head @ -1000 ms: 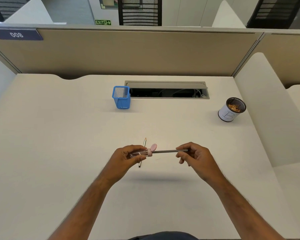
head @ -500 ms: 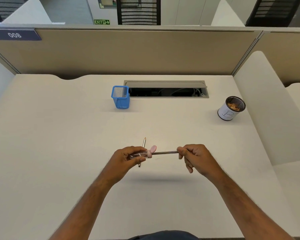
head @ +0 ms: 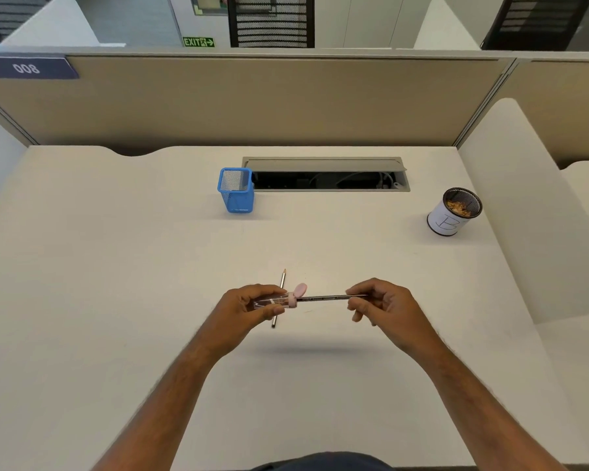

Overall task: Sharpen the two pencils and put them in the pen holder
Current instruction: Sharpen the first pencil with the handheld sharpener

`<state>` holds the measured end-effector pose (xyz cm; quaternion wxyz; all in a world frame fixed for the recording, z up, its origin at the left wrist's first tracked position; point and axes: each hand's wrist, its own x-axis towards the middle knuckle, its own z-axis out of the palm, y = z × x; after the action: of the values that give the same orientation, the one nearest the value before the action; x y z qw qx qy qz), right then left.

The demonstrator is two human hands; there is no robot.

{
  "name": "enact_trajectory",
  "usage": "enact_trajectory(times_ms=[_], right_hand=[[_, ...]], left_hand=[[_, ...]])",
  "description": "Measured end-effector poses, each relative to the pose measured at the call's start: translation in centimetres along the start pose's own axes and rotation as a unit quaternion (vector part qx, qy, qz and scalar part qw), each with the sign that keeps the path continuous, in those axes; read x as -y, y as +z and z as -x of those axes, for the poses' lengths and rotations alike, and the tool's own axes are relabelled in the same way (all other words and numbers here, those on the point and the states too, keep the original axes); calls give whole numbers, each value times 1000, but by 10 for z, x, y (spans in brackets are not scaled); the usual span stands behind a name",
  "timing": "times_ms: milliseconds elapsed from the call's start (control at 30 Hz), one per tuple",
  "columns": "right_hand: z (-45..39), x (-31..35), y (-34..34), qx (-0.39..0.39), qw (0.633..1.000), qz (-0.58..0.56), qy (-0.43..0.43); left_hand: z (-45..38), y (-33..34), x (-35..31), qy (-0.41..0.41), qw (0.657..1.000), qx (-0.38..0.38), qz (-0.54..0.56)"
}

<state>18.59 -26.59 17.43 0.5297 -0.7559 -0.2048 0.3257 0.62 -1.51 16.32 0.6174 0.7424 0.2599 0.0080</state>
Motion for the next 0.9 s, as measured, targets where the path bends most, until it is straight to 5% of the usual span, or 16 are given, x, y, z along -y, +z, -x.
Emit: enact_trajectory(times_ms=[900], right_hand=[[2,-3,8,50,999,-6,17]], left_hand=[[0,-8,4,3,999,15,-30]])
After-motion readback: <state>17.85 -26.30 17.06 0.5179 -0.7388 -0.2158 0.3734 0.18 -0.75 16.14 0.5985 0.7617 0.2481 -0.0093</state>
